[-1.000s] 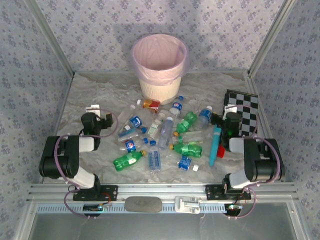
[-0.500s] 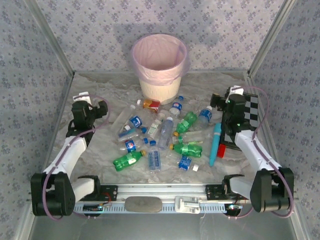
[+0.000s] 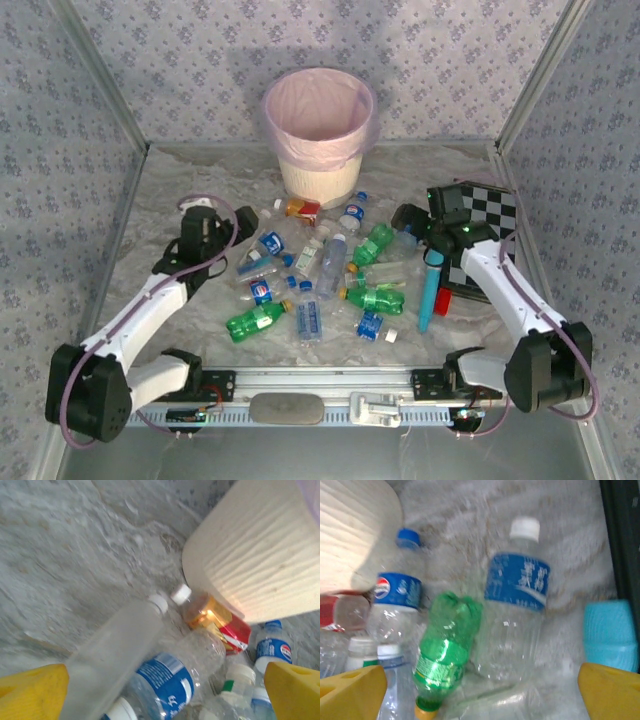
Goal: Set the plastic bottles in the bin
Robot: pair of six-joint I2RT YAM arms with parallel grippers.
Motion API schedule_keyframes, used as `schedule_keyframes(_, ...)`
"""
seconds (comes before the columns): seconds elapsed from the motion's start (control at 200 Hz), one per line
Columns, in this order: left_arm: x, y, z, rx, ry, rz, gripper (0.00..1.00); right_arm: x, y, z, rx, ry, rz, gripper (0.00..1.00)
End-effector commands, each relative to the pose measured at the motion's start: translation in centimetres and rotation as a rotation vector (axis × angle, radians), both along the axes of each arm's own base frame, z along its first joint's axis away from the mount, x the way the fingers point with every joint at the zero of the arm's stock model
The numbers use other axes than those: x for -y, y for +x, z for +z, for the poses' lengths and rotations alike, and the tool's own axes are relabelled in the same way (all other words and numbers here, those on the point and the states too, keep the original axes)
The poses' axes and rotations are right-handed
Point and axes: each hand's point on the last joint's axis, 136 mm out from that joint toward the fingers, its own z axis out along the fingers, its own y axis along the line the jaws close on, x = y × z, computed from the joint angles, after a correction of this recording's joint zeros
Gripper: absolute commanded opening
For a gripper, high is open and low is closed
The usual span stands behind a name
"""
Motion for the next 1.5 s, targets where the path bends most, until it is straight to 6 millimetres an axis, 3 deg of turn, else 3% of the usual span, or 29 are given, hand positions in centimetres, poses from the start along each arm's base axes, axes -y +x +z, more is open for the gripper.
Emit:
schedule_keyframes(0.0,1.7,1.3,1.2,-0.001,-0.039,0.012,1.00,0.4,-1.0,-1.6,-0.113,0.041,-0.122,1.00)
schedule_keyframes(0.235,3.7,3.2,0.6,-0.072,-0.040,-0.005,1.00,0.1,3.8,-3.3,-0.093,0.063,-0.192,0.95)
schedule_keyframes(0.46,2.3,2.4,0.2,-0.086,0.004,0.036,1.00,-0.3,5.6,-7.1,-0.195,0.034,-0.208,0.90)
schedule_keyframes(0.715,0.8,1.3,-0.4,-0.092,0.049,0.078,1.00,0.3,5.5,-9.8,-0.225,0.003,-0.253,0.87)
schedule_keyframes(0.96,0.9,1.7,-0.1,-0.091,0.049,0.086,1.00,0.4,5.0,-12.3,-0.266,-0.022,-0.237,0.79)
schedule_keyframes(1.194,0.9,2.0,-0.4,-0.102,0.055,0.090,1.00,0.5,5.1,-12.8,-0.264,-0.035,-0.225,0.74)
schedule_keyframes(1.494,0.5,1.8,-0.3,-0.104,0.064,0.107,1.00,0.7,5.5,-11.7,-0.220,-0.068,-0.187,0.57)
